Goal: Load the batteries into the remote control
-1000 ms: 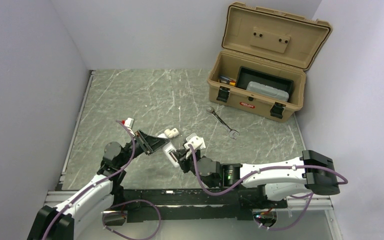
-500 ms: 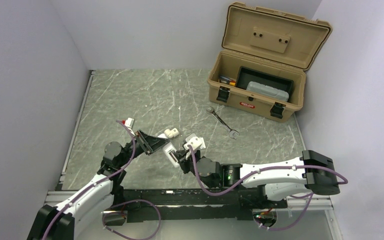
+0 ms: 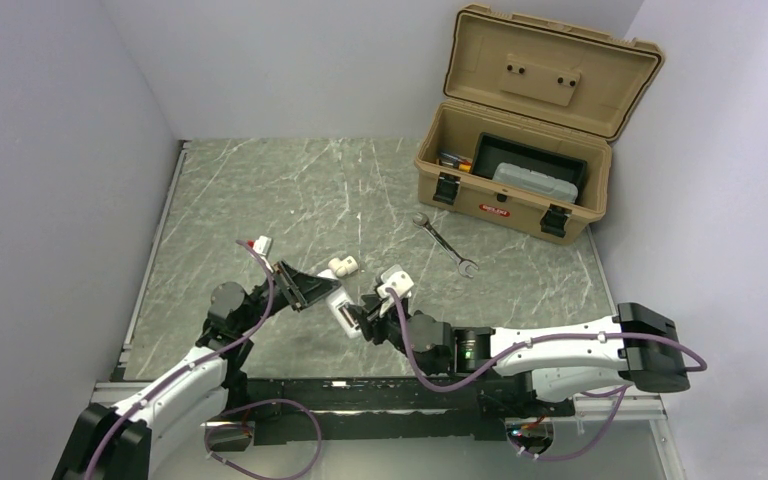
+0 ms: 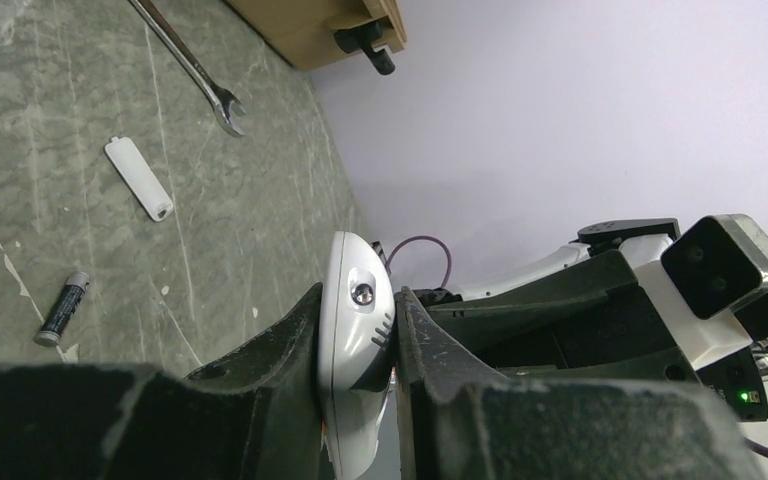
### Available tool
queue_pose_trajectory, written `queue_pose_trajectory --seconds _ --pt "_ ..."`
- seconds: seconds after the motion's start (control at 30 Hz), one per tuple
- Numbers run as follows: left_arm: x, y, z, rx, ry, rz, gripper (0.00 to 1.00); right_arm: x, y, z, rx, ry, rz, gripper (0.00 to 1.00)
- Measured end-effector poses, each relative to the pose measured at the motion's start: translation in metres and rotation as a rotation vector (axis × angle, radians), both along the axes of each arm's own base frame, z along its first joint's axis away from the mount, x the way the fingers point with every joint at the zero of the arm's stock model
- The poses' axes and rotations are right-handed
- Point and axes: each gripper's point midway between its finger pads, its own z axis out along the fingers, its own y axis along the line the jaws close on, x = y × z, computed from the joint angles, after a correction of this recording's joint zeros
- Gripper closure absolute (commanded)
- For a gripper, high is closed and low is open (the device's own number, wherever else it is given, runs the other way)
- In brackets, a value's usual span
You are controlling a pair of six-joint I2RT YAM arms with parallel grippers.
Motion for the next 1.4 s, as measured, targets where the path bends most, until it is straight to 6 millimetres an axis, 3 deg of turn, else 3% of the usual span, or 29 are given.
queue_pose_trajectory --seconds 0.17,0.27,0.43,0.6,0.7,0.83,1.07,1.4 --pt "-0.002 -0.001 -0.002 0.005 0.005 -0.014 1.0 0.0 0.0 0.005 -0.002 -0.024 0.011 0.63" --pt "-0.005 -0.003 -0.007 0.019 0.021 -0.039 1.0 -0.002 -0.002 0.011 -0.019 -0.053 0.04 0.58" --pt "-0.011 -0.008 -0.015 0.059 0.051 -0.098 1.0 -0.012 -0.016 0.036 -0.046 -0.134 0.158 0.4" --pt "-0.018 -0.012 -0.013 0.085 0.047 -0.162 1.0 -0.032 -0.041 0.058 0.018 -0.245 0.363 0.39" --pt "-0.025 -0.016 -0.011 0.098 0.045 -0.21 1.0 -0.044 -0.054 0.051 0.037 -0.286 0.461 0.39" --pt "-0.035 -0.022 -0.01 0.116 0.049 -0.265 1.0 -0.056 -0.057 0.046 0.026 -0.314 0.575 0.41" --pt "-0.046 -0.027 -0.014 0.143 0.07 -0.311 1.0 -0.075 -0.042 0.019 -0.038 -0.291 0.748 0.47" --pt "-0.055 -0.032 -0.016 0.147 0.09 -0.346 1.0 -0.076 -0.019 -0.007 -0.076 -0.264 0.849 0.51"
